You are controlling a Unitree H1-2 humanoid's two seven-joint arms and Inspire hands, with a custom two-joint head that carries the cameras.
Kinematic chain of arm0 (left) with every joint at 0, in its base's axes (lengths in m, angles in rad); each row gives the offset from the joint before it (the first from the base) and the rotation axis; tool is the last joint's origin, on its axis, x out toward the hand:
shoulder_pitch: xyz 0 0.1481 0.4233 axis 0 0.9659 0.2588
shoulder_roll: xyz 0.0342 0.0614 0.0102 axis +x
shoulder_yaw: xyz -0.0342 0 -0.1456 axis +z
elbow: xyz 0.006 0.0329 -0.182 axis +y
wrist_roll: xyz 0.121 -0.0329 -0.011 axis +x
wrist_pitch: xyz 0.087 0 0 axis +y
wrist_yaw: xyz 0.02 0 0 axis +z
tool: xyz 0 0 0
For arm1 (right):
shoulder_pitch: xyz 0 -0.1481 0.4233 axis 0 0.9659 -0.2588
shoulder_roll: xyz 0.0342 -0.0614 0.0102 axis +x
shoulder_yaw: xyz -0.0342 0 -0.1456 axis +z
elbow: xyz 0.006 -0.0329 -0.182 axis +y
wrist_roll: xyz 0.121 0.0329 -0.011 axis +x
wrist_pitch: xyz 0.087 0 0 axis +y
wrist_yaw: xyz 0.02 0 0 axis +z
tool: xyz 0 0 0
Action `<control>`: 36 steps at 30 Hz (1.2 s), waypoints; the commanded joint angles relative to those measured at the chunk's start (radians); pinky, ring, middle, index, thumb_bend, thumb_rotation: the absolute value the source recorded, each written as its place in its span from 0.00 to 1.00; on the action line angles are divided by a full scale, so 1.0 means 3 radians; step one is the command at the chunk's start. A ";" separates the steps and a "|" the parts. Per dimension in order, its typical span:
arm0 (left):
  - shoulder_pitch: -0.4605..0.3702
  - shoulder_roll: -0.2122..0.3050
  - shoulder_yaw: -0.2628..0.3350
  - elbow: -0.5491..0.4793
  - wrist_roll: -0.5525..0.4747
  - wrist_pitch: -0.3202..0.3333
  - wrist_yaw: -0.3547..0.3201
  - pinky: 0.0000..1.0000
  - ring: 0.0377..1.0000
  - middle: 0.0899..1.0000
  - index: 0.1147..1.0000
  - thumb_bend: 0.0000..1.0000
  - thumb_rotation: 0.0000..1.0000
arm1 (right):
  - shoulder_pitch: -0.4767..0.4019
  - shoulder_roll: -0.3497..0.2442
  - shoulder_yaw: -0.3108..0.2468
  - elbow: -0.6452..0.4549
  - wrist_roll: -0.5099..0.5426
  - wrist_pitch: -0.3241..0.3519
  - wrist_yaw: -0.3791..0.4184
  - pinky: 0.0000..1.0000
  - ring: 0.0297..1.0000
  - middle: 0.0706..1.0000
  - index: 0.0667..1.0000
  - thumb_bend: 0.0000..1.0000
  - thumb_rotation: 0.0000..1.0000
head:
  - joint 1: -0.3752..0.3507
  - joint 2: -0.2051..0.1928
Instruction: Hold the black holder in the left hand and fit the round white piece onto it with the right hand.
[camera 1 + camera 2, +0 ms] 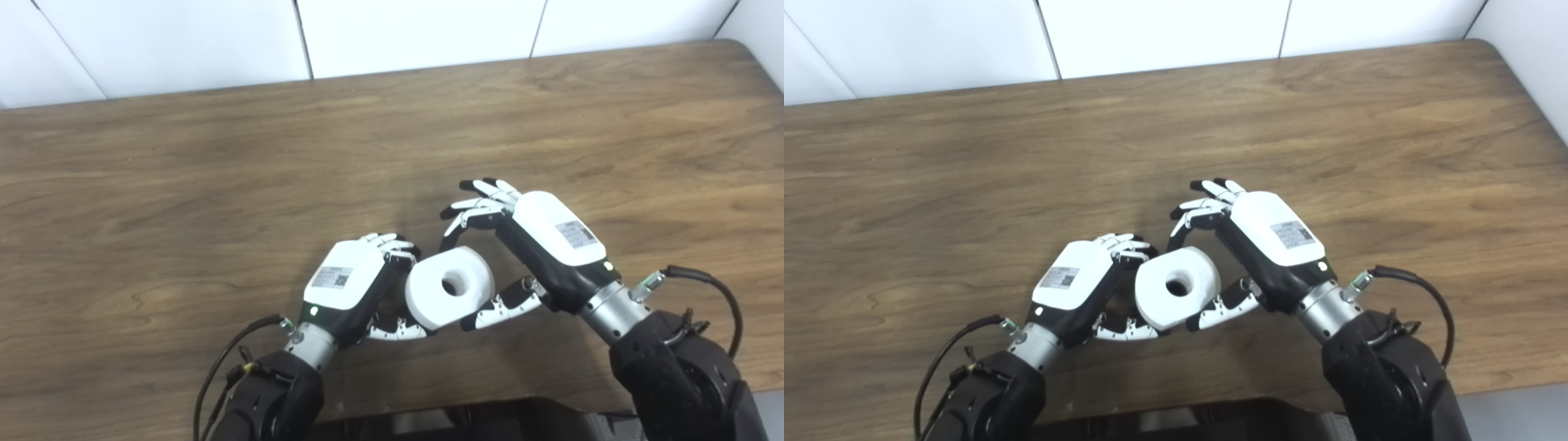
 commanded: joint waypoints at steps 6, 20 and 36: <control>0.0055 0.0007 -0.0084 0.0057 0.0054 0.0121 -0.0209 0.87 0.87 0.78 0.42 0.52 0.05 | -0.0098 0.0008 0.0085 0.0085 -0.0139 0.0035 0.0224 0.97 0.93 0.76 0.45 0.52 0.13 | 0.0006 0.0011; 0.0057 0.0010 -0.0096 0.0038 0.0048 0.0131 -0.0206 0.87 0.86 0.77 0.42 0.52 0.05 | -0.0316 -0.0120 0.0137 0.0047 -0.0226 0.0128 0.0665 0.94 0.93 0.77 0.45 0.52 0.13 | 0.0004 0.0023; 0.0058 0.0031 -0.0102 0.0011 0.0045 0.0155 -0.0218 0.87 0.87 0.77 0.42 0.52 0.05 | -0.0462 -0.0207 0.0092 0.0092 -0.0242 0.0125 0.0756 0.91 0.93 0.76 0.45 0.52 0.13 | -0.0017 0.0032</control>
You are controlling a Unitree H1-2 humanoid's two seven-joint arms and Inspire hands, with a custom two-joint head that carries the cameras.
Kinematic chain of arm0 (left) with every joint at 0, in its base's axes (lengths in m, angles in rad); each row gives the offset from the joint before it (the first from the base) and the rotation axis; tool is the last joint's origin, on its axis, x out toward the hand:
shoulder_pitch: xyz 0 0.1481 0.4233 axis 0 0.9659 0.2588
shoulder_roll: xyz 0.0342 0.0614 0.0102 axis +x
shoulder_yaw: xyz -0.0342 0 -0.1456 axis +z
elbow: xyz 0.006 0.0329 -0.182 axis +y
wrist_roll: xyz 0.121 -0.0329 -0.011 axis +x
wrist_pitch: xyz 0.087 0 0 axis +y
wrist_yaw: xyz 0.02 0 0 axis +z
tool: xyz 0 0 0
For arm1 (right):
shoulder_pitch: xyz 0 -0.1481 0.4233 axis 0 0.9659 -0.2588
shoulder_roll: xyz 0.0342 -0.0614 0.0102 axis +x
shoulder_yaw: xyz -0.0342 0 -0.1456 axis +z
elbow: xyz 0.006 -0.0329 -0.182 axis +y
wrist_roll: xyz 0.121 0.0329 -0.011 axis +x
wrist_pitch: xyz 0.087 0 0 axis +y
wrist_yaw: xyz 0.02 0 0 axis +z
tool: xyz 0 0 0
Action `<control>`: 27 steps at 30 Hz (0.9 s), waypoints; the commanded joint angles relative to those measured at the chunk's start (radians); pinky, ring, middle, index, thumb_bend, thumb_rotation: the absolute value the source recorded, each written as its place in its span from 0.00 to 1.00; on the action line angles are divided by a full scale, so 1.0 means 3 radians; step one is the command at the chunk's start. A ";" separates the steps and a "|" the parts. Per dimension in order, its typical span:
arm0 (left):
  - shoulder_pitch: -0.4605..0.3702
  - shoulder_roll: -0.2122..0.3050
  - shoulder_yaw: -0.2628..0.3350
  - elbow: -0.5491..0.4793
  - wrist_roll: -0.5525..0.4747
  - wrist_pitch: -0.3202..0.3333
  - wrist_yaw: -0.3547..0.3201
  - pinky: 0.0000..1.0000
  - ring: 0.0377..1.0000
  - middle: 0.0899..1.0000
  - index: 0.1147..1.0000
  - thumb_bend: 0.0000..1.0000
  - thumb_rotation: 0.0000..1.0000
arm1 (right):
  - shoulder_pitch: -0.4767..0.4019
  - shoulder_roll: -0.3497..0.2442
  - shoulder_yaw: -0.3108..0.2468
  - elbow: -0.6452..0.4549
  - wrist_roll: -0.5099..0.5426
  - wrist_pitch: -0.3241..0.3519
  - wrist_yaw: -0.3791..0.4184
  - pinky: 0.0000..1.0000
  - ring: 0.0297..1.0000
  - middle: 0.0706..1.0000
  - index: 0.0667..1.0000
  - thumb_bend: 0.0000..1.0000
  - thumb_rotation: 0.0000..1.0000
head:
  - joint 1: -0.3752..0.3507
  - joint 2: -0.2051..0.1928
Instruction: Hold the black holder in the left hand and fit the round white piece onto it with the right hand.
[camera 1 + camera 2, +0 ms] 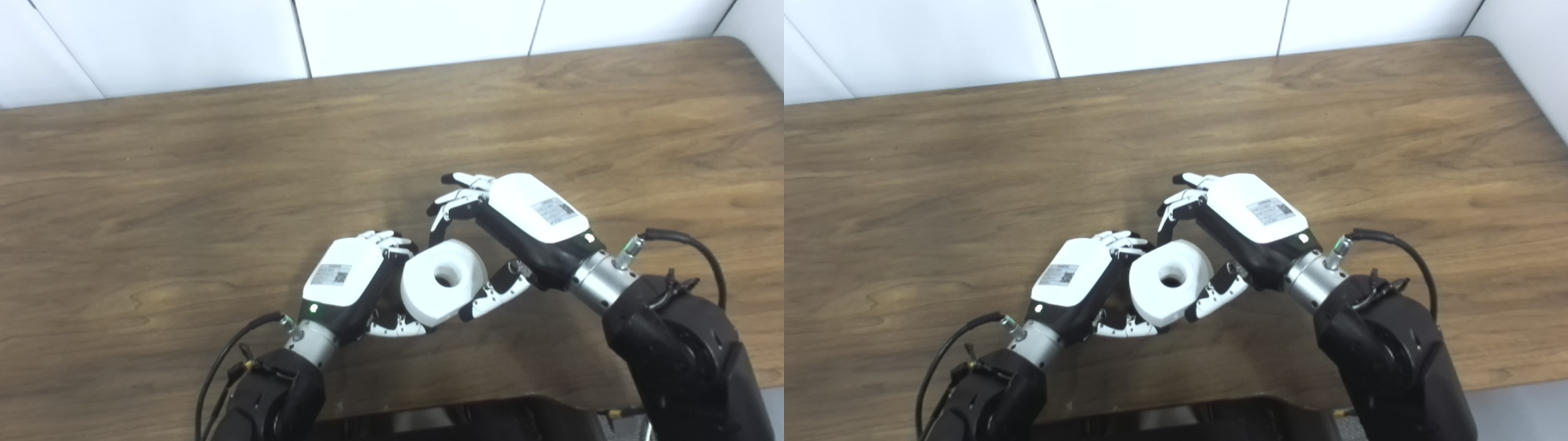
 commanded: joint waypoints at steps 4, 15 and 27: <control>0.0070 0.0039 -0.0060 0.0043 0.0009 0.0039 -0.0193 0.87 0.87 0.77 0.42 0.52 0.05 | -0.0005 -0.0081 -0.0019 0.0082 -0.0082 0.0021 0.0146 0.91 0.93 0.75 0.45 0.52 0.13 | -0.0011 0.0009; 0.0068 0.0044 -0.0065 0.0051 0.0023 0.0034 -0.0191 0.86 0.86 0.77 0.42 0.52 0.05 | -0.0042 -0.0085 -0.0141 0.0030 0.0014 0.0057 0.0123 0.93 0.94 0.76 0.45 0.52 0.13 | -0.0017 0.0015; 0.0073 0.0045 -0.0073 0.0044 0.0027 0.0027 -0.0182 0.87 0.86 0.77 0.42 0.52 0.05 | -0.0058 -0.0049 -0.0147 -0.0006 -0.0010 0.0062 0.0140 0.91 0.93 0.76 0.45 0.52 0.13 | -0.0018 0.0031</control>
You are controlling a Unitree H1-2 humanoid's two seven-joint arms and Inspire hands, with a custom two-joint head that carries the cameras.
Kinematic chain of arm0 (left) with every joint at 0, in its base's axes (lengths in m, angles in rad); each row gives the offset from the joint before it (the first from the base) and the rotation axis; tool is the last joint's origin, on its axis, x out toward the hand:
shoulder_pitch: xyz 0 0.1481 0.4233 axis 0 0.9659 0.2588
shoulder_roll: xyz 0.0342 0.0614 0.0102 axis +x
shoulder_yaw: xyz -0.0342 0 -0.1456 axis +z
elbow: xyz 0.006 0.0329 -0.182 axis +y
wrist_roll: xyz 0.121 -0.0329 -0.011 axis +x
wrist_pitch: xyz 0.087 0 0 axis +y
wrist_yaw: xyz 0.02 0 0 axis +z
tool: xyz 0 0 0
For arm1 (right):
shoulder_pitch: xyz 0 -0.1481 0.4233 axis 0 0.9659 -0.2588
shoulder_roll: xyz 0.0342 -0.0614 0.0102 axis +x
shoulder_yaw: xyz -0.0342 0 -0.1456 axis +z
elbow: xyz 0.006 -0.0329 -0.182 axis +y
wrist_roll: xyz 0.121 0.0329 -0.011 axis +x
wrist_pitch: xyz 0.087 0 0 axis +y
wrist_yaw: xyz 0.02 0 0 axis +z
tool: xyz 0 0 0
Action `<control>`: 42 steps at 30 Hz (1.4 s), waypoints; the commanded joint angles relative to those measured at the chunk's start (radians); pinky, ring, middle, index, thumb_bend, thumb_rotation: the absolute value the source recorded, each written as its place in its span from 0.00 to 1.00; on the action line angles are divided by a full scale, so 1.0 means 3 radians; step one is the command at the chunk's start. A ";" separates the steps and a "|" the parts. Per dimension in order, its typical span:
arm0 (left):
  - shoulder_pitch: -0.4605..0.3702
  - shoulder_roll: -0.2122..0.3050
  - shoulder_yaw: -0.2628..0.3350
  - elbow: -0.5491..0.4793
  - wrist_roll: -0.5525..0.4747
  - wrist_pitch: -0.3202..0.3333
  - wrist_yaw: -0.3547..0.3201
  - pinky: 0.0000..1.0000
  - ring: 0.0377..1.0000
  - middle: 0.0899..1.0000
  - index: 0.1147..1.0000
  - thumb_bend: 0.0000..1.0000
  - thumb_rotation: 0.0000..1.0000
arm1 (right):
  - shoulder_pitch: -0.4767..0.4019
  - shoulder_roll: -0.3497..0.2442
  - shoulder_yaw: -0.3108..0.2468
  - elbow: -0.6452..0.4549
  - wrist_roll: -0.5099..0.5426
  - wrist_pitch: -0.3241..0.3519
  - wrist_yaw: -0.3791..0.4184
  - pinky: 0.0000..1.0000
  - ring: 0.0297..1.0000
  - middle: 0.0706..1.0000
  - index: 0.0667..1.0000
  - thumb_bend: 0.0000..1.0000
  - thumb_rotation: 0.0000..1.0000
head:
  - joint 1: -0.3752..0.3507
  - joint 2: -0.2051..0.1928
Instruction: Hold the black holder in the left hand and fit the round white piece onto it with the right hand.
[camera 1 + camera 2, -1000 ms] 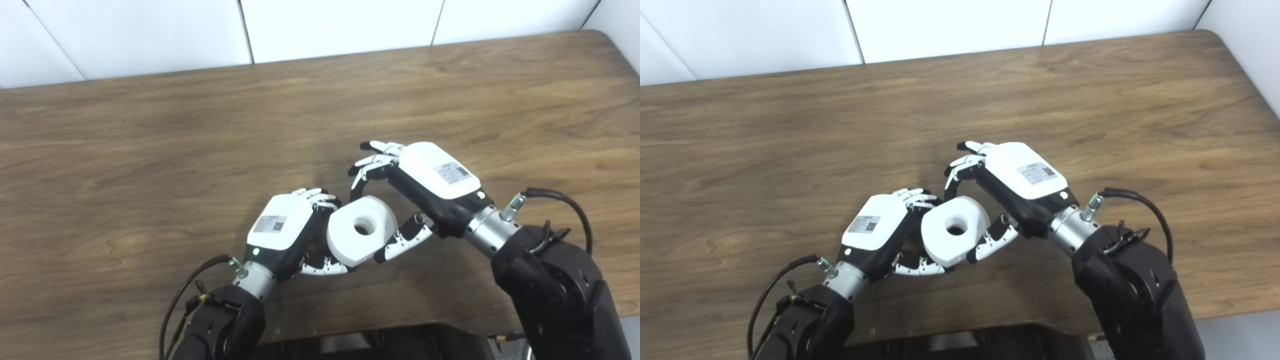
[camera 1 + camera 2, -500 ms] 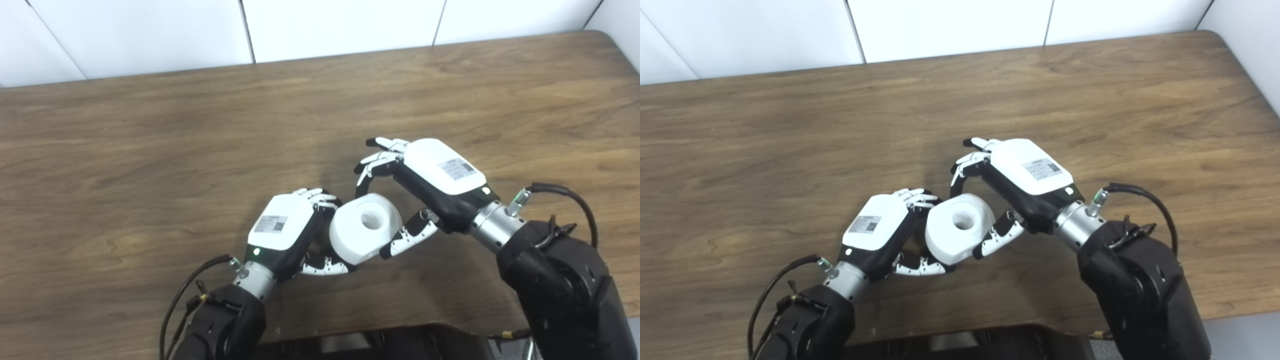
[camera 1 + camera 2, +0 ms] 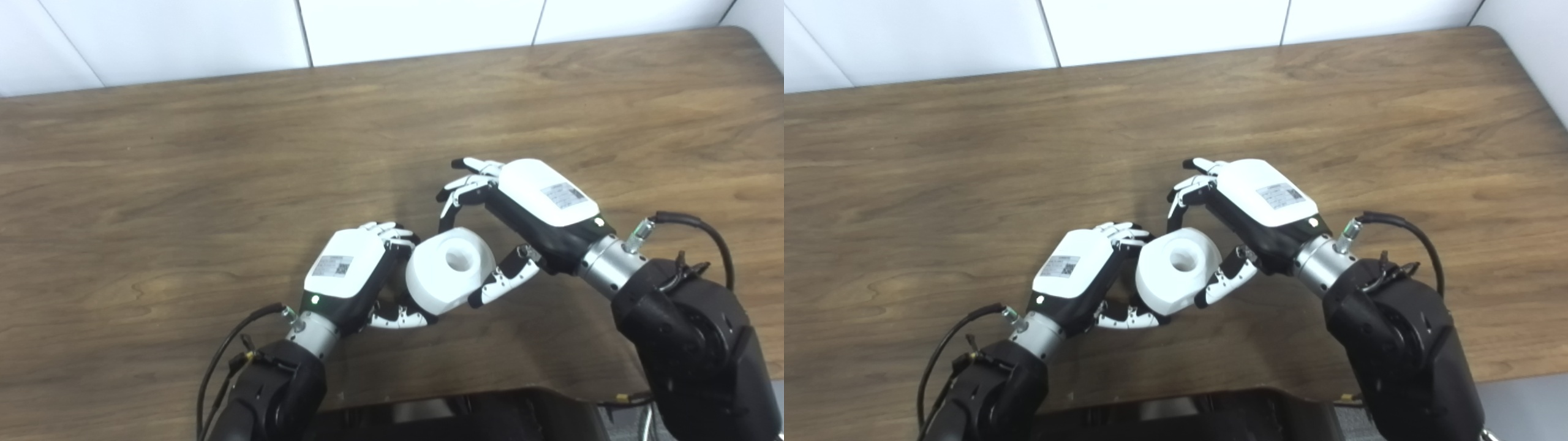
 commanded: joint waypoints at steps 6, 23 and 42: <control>0.0073 0.0038 -0.0057 0.0052 0.0013 0.0038 -0.0187 0.87 0.86 0.77 0.42 0.52 0.05 | 0.0029 0.0022 0.0067 0.0021 -0.0141 -0.0064 0.0016 0.91 0.93 0.75 0.45 0.52 0.13 | -0.0019 -0.0001; 0.0074 0.0008 -0.0083 0.0028 0.0053 0.0086 -0.0207 0.87 0.86 0.77 0.42 0.52 0.05 | 0.0143 0.0084 0.0178 0.0039 -0.0215 -0.0129 0.0028 0.90 0.93 0.76 0.45 0.52 0.13 | 0.0009 0.0009; 0.0060 -0.0003 -0.0116 0.0017 0.0044 0.0122 -0.0206 0.87 0.86 0.77 0.42 0.52 0.05 | 0.0144 0.0068 0.0298 0.0078 -0.0262 -0.0170 0.0040 0.87 0.93 0.76 0.45 0.52 0.13 | 0.0017 0.0028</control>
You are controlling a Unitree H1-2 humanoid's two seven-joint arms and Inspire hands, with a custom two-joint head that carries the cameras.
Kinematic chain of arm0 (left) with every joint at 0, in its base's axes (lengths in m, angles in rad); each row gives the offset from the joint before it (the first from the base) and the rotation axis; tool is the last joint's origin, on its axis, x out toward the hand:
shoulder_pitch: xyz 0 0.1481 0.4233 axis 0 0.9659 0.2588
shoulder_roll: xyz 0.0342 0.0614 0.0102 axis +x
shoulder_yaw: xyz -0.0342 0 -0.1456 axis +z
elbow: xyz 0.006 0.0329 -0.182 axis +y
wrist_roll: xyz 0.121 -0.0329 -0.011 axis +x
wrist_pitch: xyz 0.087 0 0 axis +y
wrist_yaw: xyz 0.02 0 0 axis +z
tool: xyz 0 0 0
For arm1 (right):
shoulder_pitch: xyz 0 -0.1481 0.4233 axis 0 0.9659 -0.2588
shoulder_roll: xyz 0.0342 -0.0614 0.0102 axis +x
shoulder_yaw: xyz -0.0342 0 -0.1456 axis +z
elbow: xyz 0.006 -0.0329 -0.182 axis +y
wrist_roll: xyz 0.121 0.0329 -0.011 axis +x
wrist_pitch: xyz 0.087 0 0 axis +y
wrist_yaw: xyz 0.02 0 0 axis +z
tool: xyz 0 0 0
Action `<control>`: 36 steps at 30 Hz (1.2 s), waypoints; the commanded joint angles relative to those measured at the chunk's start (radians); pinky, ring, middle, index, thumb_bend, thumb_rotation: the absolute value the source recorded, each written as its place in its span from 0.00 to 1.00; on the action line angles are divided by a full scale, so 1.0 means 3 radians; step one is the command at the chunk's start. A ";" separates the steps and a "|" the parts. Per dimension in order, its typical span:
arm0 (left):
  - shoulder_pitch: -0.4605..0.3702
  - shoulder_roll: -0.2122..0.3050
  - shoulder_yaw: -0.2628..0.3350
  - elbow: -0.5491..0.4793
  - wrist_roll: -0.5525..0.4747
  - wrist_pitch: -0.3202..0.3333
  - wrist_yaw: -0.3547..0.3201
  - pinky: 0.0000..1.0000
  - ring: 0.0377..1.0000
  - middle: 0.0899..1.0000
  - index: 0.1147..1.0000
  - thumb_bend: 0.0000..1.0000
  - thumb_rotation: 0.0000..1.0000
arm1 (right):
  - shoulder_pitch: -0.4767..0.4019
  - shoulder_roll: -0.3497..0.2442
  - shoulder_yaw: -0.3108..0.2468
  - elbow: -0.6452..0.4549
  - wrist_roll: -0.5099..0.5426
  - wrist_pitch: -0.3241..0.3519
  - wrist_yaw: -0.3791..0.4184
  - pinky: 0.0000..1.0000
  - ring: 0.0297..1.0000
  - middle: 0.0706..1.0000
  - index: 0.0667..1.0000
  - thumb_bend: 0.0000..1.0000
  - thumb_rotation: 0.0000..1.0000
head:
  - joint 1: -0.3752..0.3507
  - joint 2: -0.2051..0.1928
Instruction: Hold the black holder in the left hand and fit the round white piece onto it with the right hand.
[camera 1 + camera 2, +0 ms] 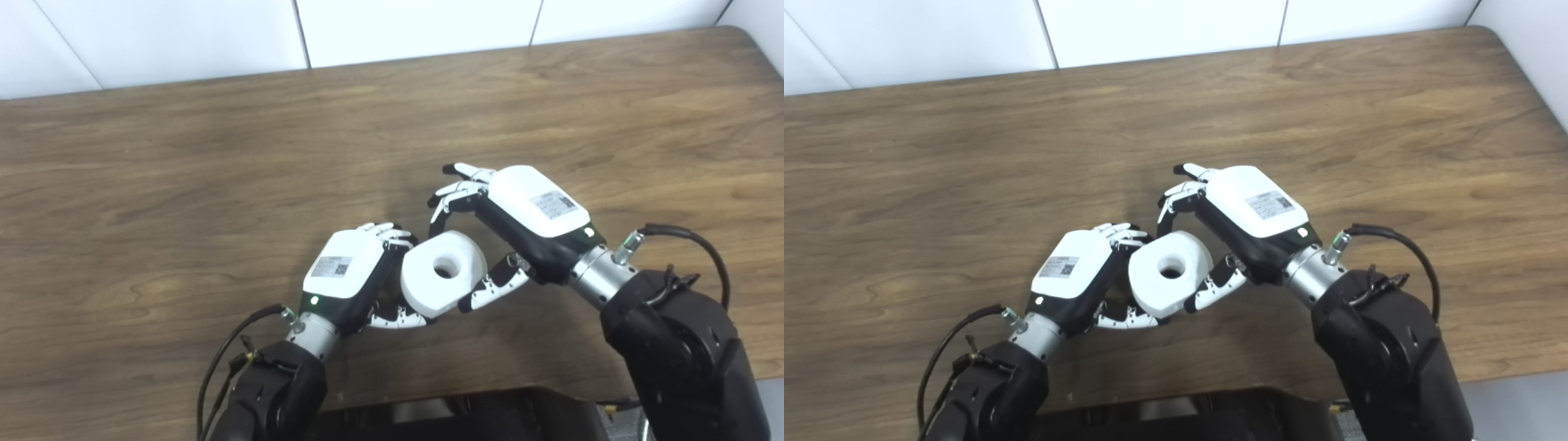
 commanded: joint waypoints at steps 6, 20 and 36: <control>0.0059 0.0002 -0.0076 0.0054 0.0020 0.0013 -0.0163 0.86 0.86 0.76 0.42 0.52 0.05 | 0.0042 -0.0024 0.0113 0.0109 -0.0093 -0.0077 0.0146 0.87 0.93 0.76 0.45 0.52 0.13 | -0.0015 0.0003; 0.0053 -0.0008 -0.0085 0.0041 0.0023 0.0036 -0.0209 0.87 0.86 0.77 0.42 0.52 0.05 | 0.0026 -0.0054 0.0097 0.0098 -0.0126 -0.0039 0.0228 0.87 0.92 0.76 0.45 0.52 0.14 | -0.0011 0.0006; 0.0047 -0.0011 -0.0095 0.0055 0.0037 0.0039 -0.0203 0.86 0.86 0.77 0.42 0.52 0.05 | -0.0054 -0.0033 0.0042 0.0037 -0.0306 0.0006 0.0585 0.95 0.96 0.81 0.69 1.00 0.32 | -0.0005 0.0004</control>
